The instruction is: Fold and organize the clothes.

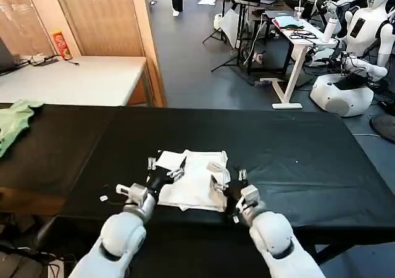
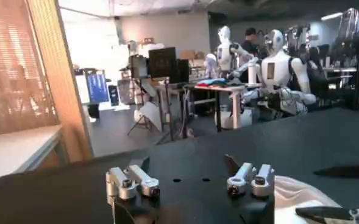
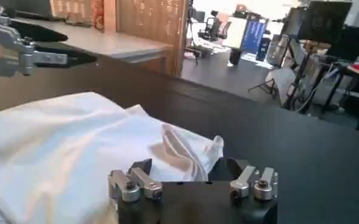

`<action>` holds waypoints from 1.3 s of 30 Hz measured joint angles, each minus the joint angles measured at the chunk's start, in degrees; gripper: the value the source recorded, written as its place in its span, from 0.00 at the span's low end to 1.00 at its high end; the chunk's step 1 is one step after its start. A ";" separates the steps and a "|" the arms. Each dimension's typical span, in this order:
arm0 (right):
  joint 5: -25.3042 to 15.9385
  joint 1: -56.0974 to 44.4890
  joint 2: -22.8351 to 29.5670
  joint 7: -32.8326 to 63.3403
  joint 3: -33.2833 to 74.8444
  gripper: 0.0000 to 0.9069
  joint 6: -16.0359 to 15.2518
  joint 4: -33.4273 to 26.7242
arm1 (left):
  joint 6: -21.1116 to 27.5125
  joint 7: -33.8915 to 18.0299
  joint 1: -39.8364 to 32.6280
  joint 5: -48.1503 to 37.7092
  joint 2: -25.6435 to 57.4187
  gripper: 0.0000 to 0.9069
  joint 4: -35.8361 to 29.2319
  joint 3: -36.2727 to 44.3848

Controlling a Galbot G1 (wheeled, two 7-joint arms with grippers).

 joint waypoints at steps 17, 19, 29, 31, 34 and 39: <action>2.25 -1.61 3.72 2.53 8.52 0.97 0.50 0.91 | -0.97 0.11 2.71 -10.87 0.43 0.97 3.50 -5.60; 2.25 -2.37 3.58 2.48 9.00 0.97 0.85 1.88 | -0.98 0.39 2.71 -13.16 0.30 0.97 4.33 -6.34; 2.28 -5.27 3.25 1.88 9.64 0.97 2.08 6.40 | 1.42 0.40 2.40 -30.07 -0.64 0.97 6.84 -9.62; 2.29 -5.63 3.23 1.83 9.73 0.97 2.21 6.97 | 2.11 0.32 2.38 -32.74 -0.70 0.97 7.26 -10.02; 2.29 -5.85 3.23 1.82 9.89 0.97 2.27 7.41 | 2.97 0.26 2.38 -35.50 -0.95 0.97 7.84 -10.18; 2.30 -6.22 3.22 1.75 10.10 0.97 2.28 7.86 | 3.48 0.03 2.24 -37.67 -1.68 0.97 8.51 -10.31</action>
